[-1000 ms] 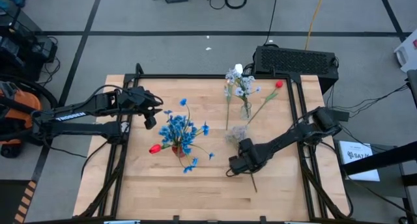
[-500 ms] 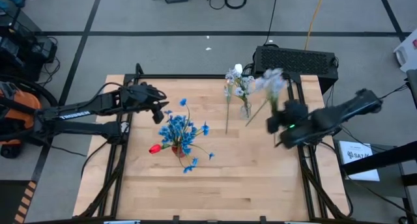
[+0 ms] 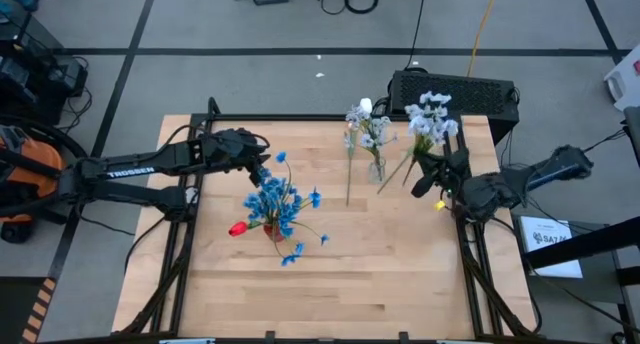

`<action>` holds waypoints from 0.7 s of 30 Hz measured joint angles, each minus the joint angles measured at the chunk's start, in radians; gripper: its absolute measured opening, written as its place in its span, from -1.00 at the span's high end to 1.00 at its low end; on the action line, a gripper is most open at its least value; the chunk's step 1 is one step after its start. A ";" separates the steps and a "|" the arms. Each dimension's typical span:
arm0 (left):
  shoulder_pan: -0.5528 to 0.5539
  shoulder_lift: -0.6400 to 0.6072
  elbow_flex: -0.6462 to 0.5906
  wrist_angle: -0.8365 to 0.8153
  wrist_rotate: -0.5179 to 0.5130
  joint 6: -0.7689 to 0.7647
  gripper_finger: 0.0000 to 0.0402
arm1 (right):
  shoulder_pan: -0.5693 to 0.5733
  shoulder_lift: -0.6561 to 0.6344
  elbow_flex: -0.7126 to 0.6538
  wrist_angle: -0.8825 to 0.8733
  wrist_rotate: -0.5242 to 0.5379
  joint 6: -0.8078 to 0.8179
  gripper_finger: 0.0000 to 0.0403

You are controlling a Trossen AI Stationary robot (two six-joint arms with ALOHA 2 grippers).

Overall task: Sort flowers into vase by color
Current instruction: Put the white flowers into the transparent vase

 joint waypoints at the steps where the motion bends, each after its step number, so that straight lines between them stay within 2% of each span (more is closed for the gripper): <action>1: 0.000 0.004 0.000 0.000 0.000 -0.001 0.40 | -0.028 -0.014 -0.038 0.109 -0.055 -0.064 1.00; 5: 0.000 0.009 0.000 0.005 0.000 -0.012 0.40 | -0.160 -0.049 -0.184 0.556 -0.334 -0.346 1.00; 8: 0.000 0.009 0.000 0.004 -0.001 -0.020 0.40 | -0.247 -0.062 -0.249 0.741 -0.431 -0.456 1.00; 11: 0.000 0.009 0.000 0.003 -0.001 -0.050 0.40 | -0.336 -0.061 -0.266 0.752 -0.548 -0.457 1.00; 21: 0.000 0.009 0.000 0.003 -0.001 -0.085 0.40 | -0.666 0.019 -0.267 0.719 -0.953 -0.312 1.00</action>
